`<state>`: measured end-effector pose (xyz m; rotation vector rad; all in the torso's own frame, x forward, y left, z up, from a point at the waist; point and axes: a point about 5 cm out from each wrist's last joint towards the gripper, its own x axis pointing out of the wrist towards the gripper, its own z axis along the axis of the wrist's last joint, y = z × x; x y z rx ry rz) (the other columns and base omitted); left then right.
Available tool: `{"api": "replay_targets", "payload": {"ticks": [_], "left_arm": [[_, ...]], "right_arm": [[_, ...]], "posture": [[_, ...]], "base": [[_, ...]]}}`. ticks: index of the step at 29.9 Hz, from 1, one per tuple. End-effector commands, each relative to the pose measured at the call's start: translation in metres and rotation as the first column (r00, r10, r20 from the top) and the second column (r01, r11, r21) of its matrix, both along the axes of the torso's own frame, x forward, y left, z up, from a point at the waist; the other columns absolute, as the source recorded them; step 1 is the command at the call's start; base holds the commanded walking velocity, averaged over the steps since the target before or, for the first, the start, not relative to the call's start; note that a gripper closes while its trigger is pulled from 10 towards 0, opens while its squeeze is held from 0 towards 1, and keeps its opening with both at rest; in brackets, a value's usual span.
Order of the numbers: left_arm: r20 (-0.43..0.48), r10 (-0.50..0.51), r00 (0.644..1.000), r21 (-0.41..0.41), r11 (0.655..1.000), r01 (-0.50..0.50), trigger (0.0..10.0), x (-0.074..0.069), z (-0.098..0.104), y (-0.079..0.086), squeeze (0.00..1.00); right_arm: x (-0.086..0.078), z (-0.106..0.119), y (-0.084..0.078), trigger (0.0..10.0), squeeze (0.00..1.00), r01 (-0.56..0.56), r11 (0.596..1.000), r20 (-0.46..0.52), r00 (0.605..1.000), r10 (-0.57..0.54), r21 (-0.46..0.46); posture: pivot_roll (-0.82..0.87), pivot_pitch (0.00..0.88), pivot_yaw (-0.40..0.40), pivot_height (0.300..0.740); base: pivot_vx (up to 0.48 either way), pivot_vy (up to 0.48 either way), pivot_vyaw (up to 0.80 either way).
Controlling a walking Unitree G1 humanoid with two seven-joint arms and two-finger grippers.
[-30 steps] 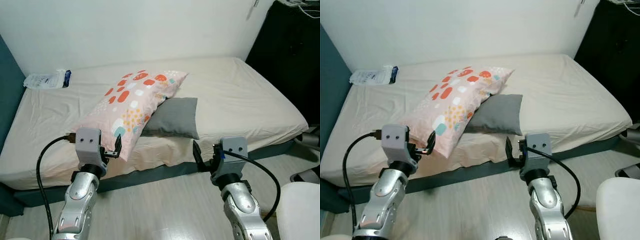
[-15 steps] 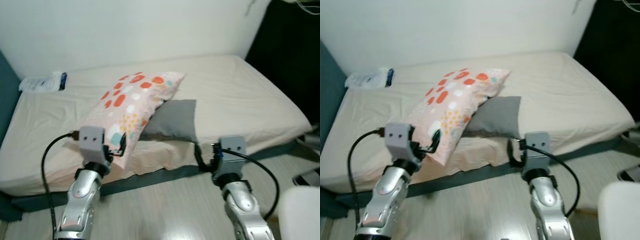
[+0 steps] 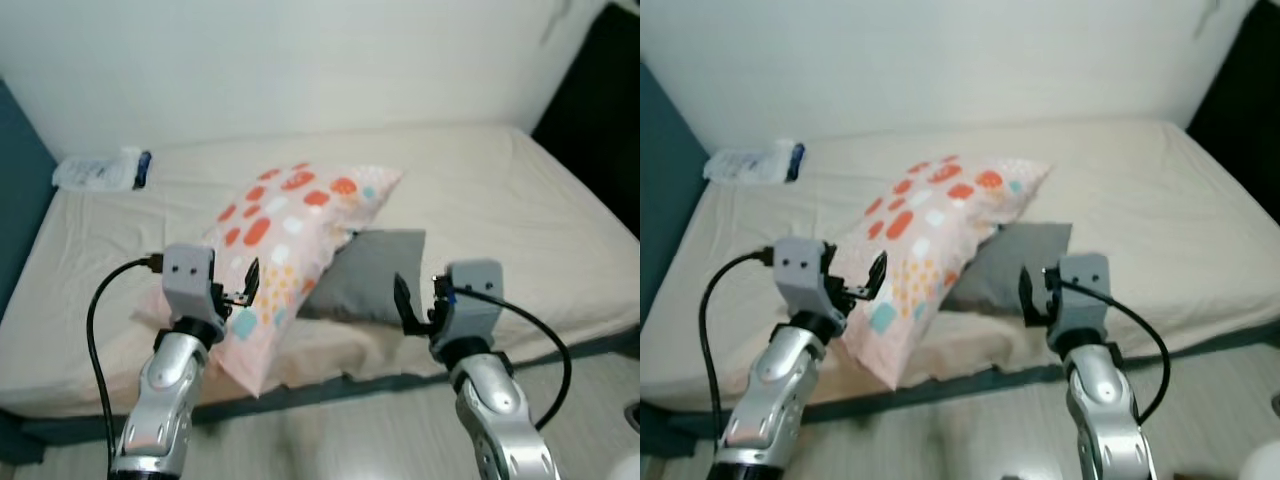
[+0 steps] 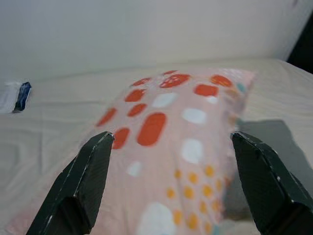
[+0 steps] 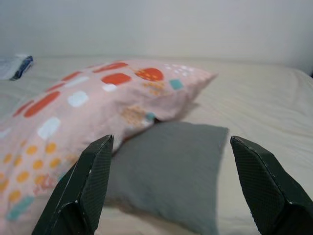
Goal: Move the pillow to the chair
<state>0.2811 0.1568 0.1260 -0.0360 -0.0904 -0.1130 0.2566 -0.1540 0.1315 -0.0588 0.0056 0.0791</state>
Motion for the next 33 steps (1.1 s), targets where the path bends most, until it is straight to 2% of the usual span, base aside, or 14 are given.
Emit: {"api": "replay_targets", "payload": {"ticks": [1,13,25,33], "left_arm": [[-0.031,0.021,0.999,0.004,1.000,-0.021,10.0,-0.0023,-0.0056,0.0064,0.00],[-0.033,0.023,0.999,-0.004,1.000,-0.023,10.0,-0.0030,-0.0054,0.0062,0.00],[-0.035,0.050,0.998,-0.011,0.999,-0.050,10.0,-0.0021,-0.0052,0.0089,0.00],[-0.024,0.055,0.998,0.023,0.998,-0.054,10.0,-0.0011,-0.0035,0.0101,0.00]], "right_arm": [[-0.0015,-0.0030,0.0019,10.0,0.00,-0.004,1.000,-0.021,1.000,0.005,0.018],[-0.0014,-0.0020,0.0005,10.0,0.00,-0.022,1.000,-0.035,0.999,0.022,0.015],[0.0006,-0.0025,0.0012,10.0,0.00,-0.032,0.999,-0.043,0.999,0.033,0.014],[0.0018,-0.0040,0.0016,10.0,0.00,-0.032,0.999,-0.048,0.998,0.033,0.016]], "posture": [[-0.02,0.109,-0.001,0.740],[-0.03,0.111,-0.003,0.740],[-0.02,0.106,-0.002,0.740],[-0.02,0.098,0.003,0.740]], "base": [[0.341,0.000,0.00],[0.330,0.000,0.00],[0.000,0.000,0.00],[0.000,0.000,0.00]]}}
